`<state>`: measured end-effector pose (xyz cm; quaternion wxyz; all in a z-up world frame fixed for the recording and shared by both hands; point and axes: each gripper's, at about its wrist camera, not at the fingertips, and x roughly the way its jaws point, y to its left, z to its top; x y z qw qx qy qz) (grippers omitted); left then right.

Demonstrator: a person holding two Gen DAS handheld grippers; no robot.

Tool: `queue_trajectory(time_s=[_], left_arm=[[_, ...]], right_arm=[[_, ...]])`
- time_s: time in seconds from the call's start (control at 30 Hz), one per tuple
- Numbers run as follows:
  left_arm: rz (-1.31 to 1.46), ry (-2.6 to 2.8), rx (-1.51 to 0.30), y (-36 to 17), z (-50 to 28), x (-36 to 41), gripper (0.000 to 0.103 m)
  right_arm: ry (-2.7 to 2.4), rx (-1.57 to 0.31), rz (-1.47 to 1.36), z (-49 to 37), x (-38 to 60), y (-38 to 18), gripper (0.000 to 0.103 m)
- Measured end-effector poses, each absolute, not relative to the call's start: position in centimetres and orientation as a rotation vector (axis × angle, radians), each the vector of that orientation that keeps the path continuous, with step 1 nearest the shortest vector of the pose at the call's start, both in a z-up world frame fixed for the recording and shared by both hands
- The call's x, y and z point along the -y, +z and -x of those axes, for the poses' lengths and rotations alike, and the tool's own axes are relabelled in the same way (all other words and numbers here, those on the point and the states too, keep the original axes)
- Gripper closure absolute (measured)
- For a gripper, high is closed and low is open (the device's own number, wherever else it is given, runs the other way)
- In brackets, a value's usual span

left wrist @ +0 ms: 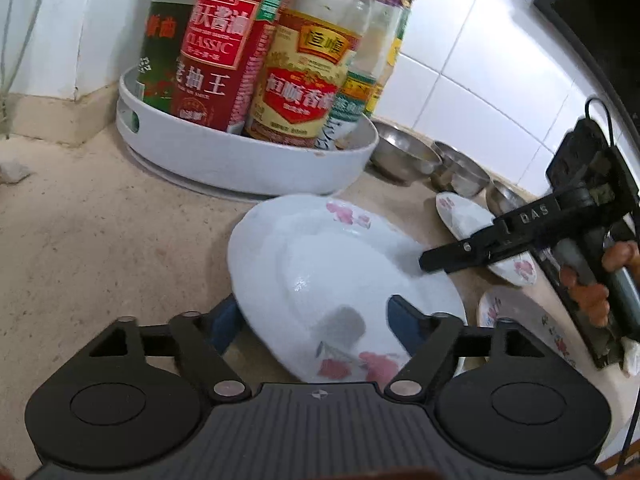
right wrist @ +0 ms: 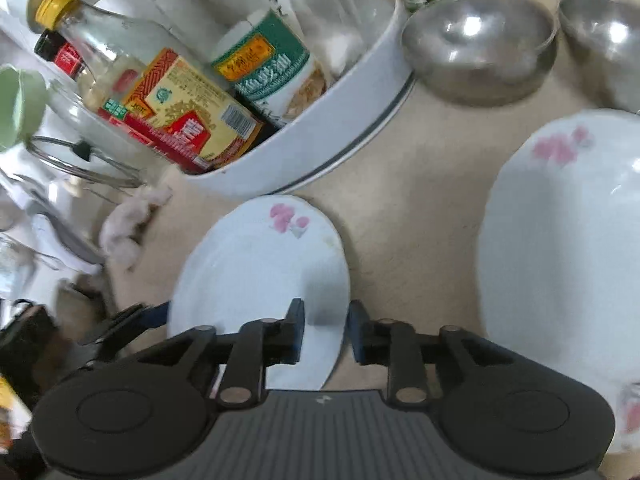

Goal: Organize plates and bowls

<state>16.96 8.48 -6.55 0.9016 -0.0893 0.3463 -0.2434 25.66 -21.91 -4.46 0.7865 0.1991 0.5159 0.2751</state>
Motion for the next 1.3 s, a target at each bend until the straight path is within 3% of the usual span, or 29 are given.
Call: queue_trajectory(time_s=[0.13,0.4,1.0,1.3], left_arm=[[0.140,-0.492,-0.700,-6.6,-17.7,-8.0,0.021],[0.229,-0.447,-0.705,-6.4,-17.2,-8.4,0.037],[0.208,-0.574,-0.646,-0.6,-16.0,-5.7,0.036],[0.131,-0.766,-0.713,-1.7,-14.5,0.3,0.035]], right_arm=[[0.621,-1.138,-0.579,-26.6,23.2,-5.7,0.079],[0.603,-1.117,-0.463,-25.1,21.2,-3.7,0.080],[0.511,-1.077,-0.572,-21.0,24.6,1.9,0.080],[0.330,-1.109,-0.649,-14.3,29.4,2.4,0.080]])
